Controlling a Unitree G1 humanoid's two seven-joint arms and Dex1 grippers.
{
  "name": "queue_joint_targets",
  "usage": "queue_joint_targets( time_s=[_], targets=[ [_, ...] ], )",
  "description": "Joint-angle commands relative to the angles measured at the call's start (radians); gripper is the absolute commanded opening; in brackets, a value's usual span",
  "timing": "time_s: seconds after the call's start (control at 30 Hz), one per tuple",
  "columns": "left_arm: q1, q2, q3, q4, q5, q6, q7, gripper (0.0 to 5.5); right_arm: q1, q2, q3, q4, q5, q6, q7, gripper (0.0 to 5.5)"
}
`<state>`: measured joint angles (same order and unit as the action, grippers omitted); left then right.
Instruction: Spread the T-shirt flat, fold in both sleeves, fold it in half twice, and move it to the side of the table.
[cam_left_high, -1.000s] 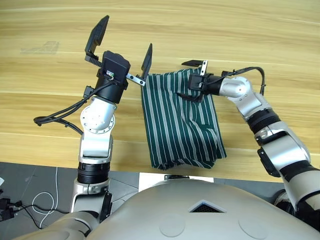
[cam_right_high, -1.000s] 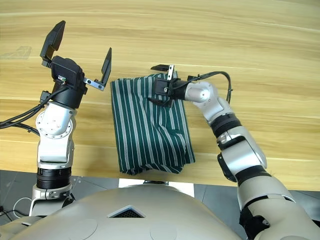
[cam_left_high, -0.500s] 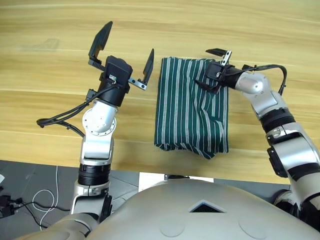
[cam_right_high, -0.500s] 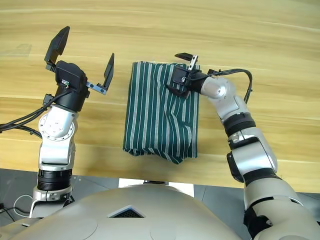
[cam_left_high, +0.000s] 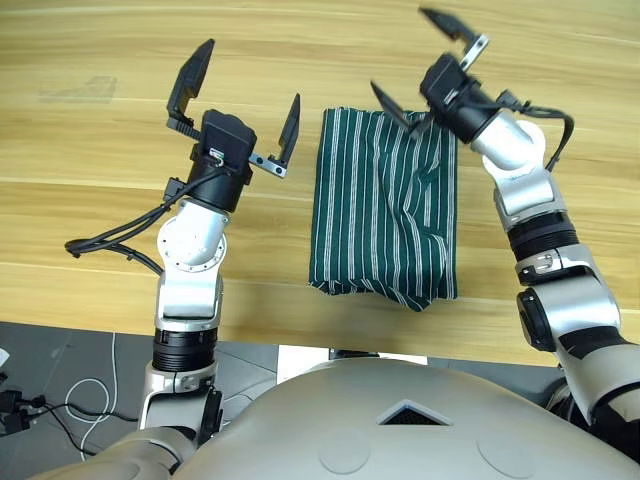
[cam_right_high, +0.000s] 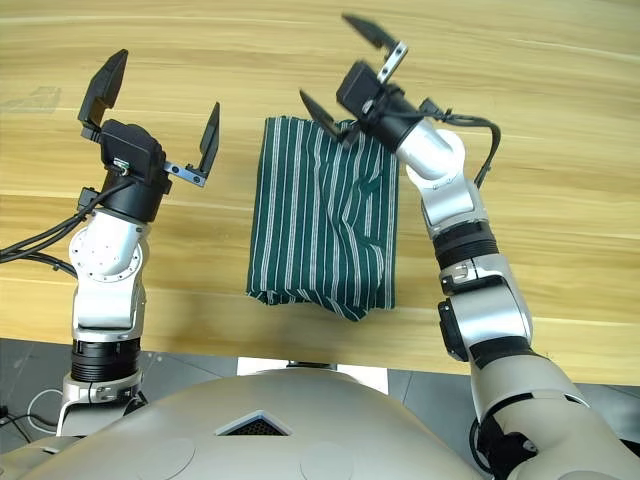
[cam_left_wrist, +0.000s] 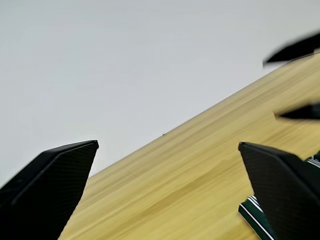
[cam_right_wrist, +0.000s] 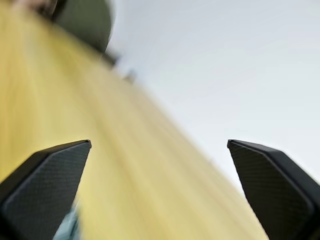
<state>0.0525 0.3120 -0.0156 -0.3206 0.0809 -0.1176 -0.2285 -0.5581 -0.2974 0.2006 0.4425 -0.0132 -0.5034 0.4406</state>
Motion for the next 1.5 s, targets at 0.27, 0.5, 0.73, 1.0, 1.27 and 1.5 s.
queue_joint_targets(
  time_s=[0.27,0.5,0.73,1.0,1.27,1.5],
  targets=[
    [0.181,0.445,0.122,-0.019,0.189,-0.254,-0.264,5.20,0.399,-0.399,-0.194,-0.332,0.054,-0.202,0.260,5.05],
    [0.173,0.629,0.016,-0.004,0.418,-0.577,-0.318,5.20,0.488,-0.593,-0.122,-0.230,-0.171,-0.770,0.323,5.05],
    [0.204,0.621,-0.096,0.129,0.677,-0.802,-0.183,5.20,0.525,-0.577,-0.065,0.038,-0.513,-1.086,0.274,5.05],
    [0.218,0.618,-0.116,0.186,0.757,-0.840,-0.089,5.20,0.512,-0.603,-0.004,-0.004,-0.546,-1.050,0.180,5.05],
    [0.102,0.542,-0.268,0.258,0.776,-0.839,-0.096,5.20,0.391,-0.548,0.135,-0.078,-0.524,-0.948,0.152,5.05],
    [0.059,0.548,-0.345,0.299,0.745,-0.831,-0.121,5.20,0.380,-0.570,0.169,-0.089,-0.519,-0.931,0.122,5.05]
  ],
)
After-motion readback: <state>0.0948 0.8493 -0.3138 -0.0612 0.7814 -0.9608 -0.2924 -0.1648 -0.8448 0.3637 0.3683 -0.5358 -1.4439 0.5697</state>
